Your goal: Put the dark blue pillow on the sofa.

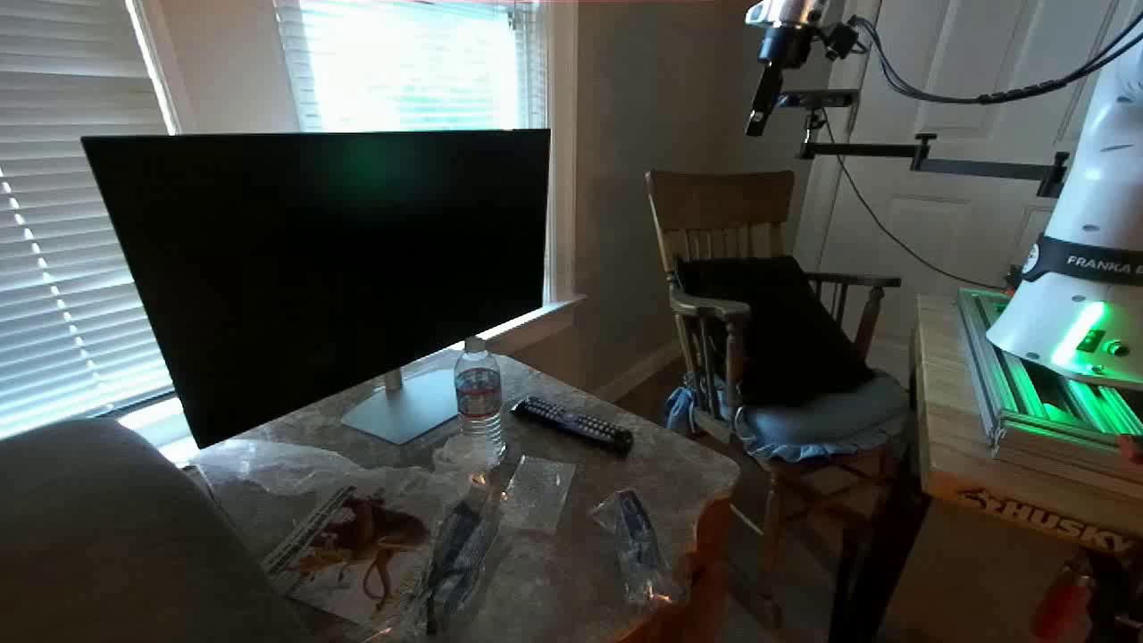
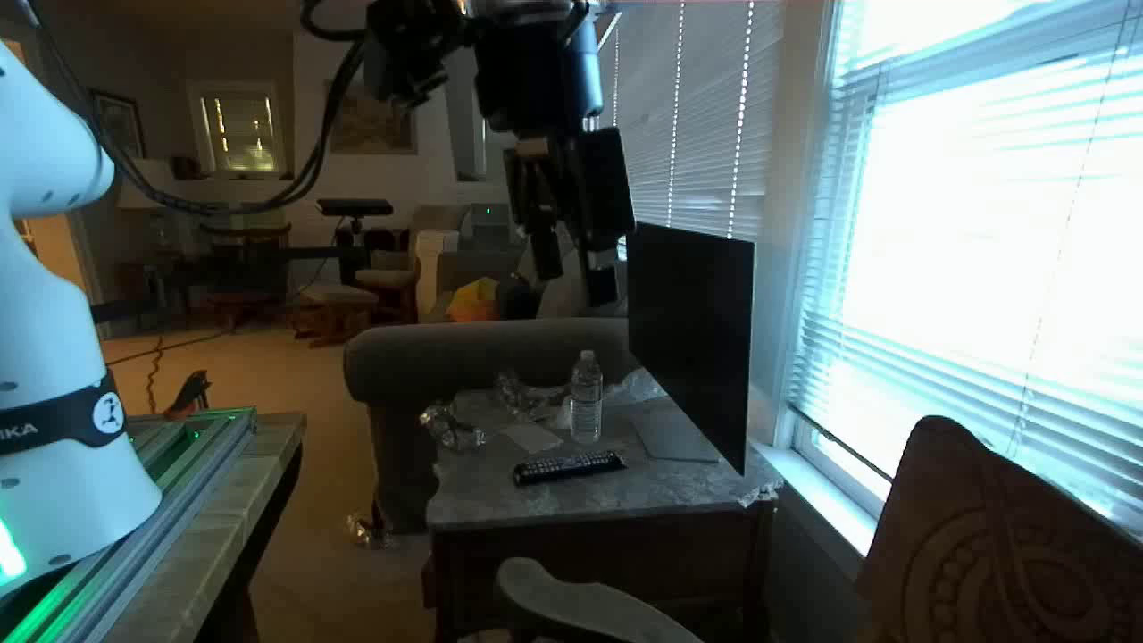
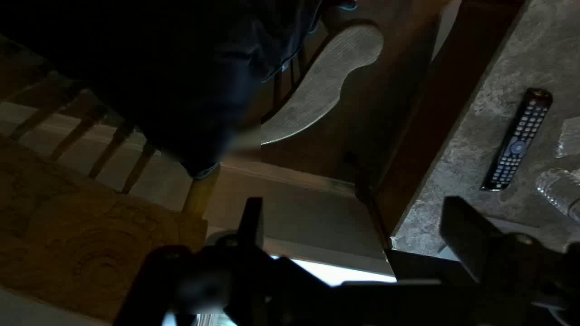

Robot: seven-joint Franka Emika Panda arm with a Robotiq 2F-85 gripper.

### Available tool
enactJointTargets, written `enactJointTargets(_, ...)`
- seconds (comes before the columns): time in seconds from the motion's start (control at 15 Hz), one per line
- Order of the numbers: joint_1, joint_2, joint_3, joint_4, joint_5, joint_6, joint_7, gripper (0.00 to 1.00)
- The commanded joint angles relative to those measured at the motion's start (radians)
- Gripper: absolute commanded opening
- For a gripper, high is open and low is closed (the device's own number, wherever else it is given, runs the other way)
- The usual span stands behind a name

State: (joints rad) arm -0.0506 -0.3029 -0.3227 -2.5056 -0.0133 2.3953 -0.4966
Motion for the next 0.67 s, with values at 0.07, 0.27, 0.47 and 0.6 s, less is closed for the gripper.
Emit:
enactJointTargets(0.07,-0.022,0.001,0.022,0.001,0.009,-0.003,-0.005,1.0)
enactJointTargets(0.27,-0.022,0.001,0.022,0.001,0.009,-0.003,-0.005,1.0)
enactJointTargets(0.47,-0.006,0.083,0.047,0.05,0.063,-0.002,0.087,1.0)
enactJointTargets(0.6,-0.019,0.158,0.077,0.09,0.07,0.011,0.215,1.0)
